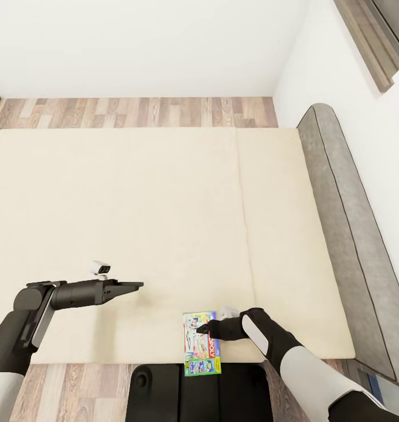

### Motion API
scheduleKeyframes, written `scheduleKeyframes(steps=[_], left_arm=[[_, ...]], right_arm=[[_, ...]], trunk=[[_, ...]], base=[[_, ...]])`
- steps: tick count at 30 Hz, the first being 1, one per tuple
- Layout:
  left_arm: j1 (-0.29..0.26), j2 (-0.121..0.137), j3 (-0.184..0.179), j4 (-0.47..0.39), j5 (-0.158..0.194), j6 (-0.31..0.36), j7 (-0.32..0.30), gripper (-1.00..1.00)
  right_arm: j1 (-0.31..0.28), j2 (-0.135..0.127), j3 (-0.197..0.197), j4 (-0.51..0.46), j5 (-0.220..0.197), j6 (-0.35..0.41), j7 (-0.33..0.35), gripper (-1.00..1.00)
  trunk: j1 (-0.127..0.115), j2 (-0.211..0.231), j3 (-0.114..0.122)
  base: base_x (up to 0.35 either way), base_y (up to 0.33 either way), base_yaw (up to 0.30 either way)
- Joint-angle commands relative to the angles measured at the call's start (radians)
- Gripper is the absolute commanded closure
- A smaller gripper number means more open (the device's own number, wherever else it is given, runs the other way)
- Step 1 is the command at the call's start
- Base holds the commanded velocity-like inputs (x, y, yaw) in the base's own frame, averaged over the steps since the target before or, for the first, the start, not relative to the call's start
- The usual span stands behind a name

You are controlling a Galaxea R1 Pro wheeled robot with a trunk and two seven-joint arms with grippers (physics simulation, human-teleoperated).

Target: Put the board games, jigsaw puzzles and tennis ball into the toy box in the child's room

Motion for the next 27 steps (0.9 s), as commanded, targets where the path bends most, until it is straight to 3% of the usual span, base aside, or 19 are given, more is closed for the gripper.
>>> scheduleKeyframes(steps=[1,27], left_arm=[[0.000,0.000,0.000,0.000,0.000,0.011,-0.004,-1.00],[0.000,0.000,0.000,0.000,-0.002,0.011,-0.004,-1.00]], right_arm=[[-0.001,0.000,0.002,0.000,0.002,0.002,0.003,-1.00],[-0.001,0.000,0.002,0.000,0.003,0.002,0.003,-1.00]], trunk=[[0.001,-0.002,-0.001],[0.001,-0.002,-0.001]], base=[[0.000,0.000,0.000],[0.000,0.010,0.000]])
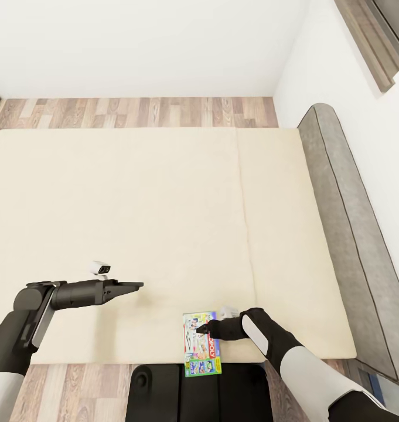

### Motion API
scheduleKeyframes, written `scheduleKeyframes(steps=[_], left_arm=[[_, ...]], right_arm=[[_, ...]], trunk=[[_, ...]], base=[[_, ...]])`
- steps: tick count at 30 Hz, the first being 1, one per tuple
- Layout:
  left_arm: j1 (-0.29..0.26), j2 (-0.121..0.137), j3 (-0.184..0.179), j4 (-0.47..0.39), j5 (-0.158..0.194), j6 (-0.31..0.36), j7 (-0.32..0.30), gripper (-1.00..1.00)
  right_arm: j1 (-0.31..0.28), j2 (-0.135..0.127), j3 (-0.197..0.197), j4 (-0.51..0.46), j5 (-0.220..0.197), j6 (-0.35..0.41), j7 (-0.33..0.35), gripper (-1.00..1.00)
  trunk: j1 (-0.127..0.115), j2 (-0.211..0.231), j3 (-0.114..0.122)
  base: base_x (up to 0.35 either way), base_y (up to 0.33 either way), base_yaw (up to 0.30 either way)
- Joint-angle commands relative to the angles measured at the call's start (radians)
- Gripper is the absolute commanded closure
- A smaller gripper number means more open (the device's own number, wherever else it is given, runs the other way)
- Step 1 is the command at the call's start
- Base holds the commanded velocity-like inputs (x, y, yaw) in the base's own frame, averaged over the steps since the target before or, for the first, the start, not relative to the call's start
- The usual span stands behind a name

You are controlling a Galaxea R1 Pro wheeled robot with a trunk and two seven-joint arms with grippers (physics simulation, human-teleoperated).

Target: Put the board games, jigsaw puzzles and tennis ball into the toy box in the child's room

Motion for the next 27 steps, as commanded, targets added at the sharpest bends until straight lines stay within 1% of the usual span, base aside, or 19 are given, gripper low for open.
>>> scheduleKeyframes(steps=[1,19,24,27], left_arm=[[0.000,0.000,0.000,0.000,0.000,0.011,-0.004,-1.00],[0.000,0.000,0.000,0.000,0.000,0.011,-0.004,-1.00],[0.000,0.000,0.000,0.000,0.000,0.011,-0.004,-1.00],[0.000,0.000,0.000,0.000,0.000,0.011,-0.004,-1.00]], right_arm=[[-0.001,0.000,0.002,0.000,0.002,0.002,0.003,-1.00],[-0.001,0.000,0.002,-0.006,-0.002,0.001,0.003,-1.00],[-0.001,0.000,0.002,-0.006,-0.002,0.000,0.003,-1.00],[-0.001,0.000,0.002,-0.006,-0.002,0.000,0.003,-1.00]], trunk=[[0.001,-0.002,-0.001],[0.001,-0.002,-0.001],[0.001,-0.002,-0.001],[0.001,-0.002,-0.001]], base=[[0.000,0.020,0.000],[0.000,0.002,0.003],[0.000,0.000,0.091],[0.000,0.000,0.185]])
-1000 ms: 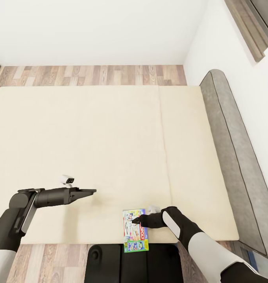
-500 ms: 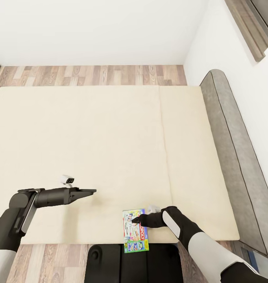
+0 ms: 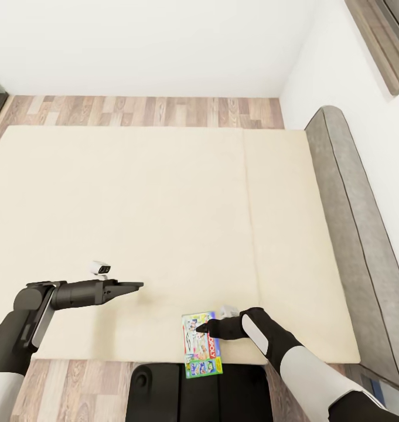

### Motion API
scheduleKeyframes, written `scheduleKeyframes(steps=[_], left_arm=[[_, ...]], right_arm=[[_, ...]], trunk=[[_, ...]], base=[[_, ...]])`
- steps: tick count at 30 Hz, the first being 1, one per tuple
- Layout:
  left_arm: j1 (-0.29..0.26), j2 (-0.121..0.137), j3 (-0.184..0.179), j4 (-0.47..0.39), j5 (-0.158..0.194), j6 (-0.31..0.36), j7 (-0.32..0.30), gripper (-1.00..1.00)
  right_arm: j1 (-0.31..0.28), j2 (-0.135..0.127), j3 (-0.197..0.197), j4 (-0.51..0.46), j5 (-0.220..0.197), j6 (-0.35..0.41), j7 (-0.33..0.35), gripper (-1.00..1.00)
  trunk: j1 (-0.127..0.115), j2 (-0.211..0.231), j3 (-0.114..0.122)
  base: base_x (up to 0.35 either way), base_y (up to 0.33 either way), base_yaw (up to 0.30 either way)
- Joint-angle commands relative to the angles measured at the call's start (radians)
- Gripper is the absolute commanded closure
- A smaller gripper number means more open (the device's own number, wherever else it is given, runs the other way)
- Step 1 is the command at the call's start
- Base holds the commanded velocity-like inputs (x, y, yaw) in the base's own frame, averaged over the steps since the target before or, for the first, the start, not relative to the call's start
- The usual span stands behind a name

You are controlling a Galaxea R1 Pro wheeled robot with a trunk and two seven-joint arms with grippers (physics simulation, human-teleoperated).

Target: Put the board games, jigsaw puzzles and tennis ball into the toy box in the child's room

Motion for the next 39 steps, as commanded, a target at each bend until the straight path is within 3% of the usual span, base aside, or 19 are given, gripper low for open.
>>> scheduleKeyframes(steps=[1,39], left_arm=[[0.000,0.000,0.000,0.000,-0.001,0.011,-0.004,-1.00],[0.000,0.000,0.000,0.000,0.000,0.011,-0.004,-1.00]], right_arm=[[0.000,0.000,0.002,0.000,0.002,0.002,0.003,-1.00],[0.000,0.000,0.002,-0.002,0.002,0.002,0.003,-1.00]], trunk=[[0.001,-0.002,-0.001],[0.001,-0.002,-0.001]], base=[[0.000,0.000,0.234],[0.000,0.015,0.024]])
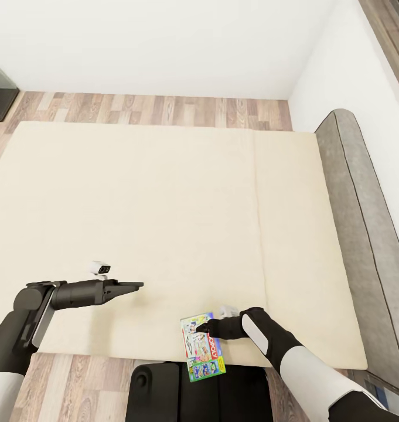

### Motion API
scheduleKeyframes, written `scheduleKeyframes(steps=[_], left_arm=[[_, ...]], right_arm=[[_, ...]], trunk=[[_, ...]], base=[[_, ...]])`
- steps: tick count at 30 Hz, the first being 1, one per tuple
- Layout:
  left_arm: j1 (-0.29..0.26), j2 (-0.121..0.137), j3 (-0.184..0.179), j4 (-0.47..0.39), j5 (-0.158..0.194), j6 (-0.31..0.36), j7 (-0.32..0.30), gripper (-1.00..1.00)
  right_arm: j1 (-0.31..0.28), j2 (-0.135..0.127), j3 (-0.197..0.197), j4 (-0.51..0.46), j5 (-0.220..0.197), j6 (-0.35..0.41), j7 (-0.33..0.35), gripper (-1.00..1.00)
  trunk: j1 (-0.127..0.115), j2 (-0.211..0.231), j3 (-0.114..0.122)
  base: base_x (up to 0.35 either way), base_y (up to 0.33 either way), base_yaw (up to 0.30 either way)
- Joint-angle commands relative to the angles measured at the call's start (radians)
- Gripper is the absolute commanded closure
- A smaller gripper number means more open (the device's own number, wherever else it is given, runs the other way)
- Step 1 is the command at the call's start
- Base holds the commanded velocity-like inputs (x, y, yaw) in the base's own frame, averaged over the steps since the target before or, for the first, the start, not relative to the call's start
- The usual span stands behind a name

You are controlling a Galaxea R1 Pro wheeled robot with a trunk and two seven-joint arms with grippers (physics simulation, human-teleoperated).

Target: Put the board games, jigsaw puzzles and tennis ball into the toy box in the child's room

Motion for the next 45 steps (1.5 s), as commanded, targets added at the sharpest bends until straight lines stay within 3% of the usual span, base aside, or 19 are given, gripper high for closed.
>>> scheduleKeyframes(steps=[1,15,45], left_arm=[[0.000,0.000,0.000,0.000,0.000,0.011,-0.004,-1.00],[0.000,0.000,0.000,0.000,-0.001,0.011,-0.004,-1.00],[0.000,0.000,0.000,0.000,-0.001,0.011,-0.004,-1.00]], right_arm=[[-0.001,0.000,0.002,0.000,0.002,0.002,0.003,-1.00],[-0.001,0.000,0.002,0.000,0.002,0.002,0.003,-1.00],[-0.001,0.000,0.002,0.000,0.002,0.001,0.003,-1.00]], trunk=[[0.001,-0.002,-0.001],[0.001,-0.002,0.003],[0.001,-0.002,0.003]], base=[[0.000,0.000,-0.005],[0.000,0.000,-0.119],[0.000,0.035,-0.006]])
